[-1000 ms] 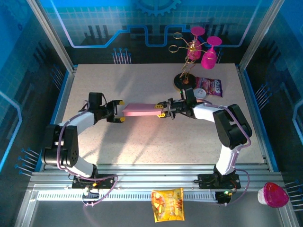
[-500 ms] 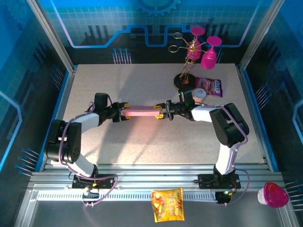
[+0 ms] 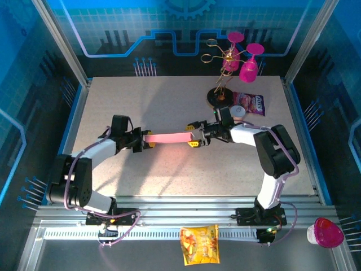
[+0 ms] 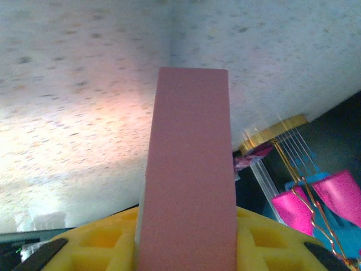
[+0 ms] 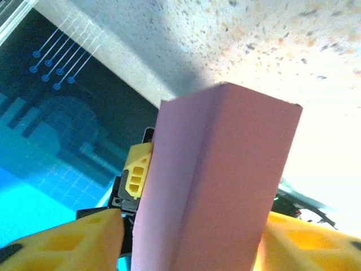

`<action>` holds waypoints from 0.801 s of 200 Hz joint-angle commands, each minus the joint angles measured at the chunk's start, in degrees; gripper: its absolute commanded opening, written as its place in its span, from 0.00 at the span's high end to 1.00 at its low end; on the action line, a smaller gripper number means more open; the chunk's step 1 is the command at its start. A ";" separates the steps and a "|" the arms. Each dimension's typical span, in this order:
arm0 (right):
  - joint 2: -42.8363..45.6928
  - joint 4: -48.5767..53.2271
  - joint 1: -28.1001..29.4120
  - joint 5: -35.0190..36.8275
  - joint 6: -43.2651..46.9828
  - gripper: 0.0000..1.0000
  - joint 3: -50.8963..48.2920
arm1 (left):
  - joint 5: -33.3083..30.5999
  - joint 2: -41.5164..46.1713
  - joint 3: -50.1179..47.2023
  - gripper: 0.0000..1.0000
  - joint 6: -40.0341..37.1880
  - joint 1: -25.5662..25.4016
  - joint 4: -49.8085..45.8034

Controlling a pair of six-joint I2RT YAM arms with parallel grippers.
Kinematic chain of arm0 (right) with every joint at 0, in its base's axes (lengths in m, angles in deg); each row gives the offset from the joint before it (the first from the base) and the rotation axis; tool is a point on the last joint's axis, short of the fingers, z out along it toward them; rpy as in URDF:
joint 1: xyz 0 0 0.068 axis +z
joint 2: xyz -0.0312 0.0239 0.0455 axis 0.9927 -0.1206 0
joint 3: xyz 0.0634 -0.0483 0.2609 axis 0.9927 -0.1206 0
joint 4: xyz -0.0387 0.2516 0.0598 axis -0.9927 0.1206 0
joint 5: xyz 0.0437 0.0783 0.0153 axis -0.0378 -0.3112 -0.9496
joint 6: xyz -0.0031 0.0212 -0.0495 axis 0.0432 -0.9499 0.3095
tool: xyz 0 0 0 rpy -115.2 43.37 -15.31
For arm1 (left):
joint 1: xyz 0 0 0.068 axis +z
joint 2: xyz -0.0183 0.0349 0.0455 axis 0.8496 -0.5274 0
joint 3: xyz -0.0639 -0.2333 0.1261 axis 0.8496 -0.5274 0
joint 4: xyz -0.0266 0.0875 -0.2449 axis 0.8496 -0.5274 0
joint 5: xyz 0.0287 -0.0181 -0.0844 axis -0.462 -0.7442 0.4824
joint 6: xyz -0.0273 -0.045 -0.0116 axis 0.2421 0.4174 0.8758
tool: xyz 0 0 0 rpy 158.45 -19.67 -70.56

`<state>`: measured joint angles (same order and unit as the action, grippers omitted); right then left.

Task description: Fold the paper box

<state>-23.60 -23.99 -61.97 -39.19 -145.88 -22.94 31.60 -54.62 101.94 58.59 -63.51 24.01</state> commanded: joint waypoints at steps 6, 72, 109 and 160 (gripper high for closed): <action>7.35 25.06 -3.36 4.24 22.56 0.35 7.74 | 0.56 2.74 2.51 0.84 1.01 1.31 -15.73; 15.73 44.59 1.00 25.78 70.08 0.62 19.94 | -2.87 3.01 7.04 0.84 -2.17 4.25 -32.89; 13.58 49.94 9.19 31.25 90.04 0.71 24.49 | -4.50 0.45 9.77 0.86 -1.27 4.99 -35.47; 7.20 58.84 14.79 36.72 97.73 0.75 32.55 | -5.27 -2.49 10.95 0.87 -2.68 5.88 -36.68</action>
<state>-13.83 27.92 -48.70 -6.34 -55.83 6.11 27.05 -55.82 111.56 57.21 -58.44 -8.62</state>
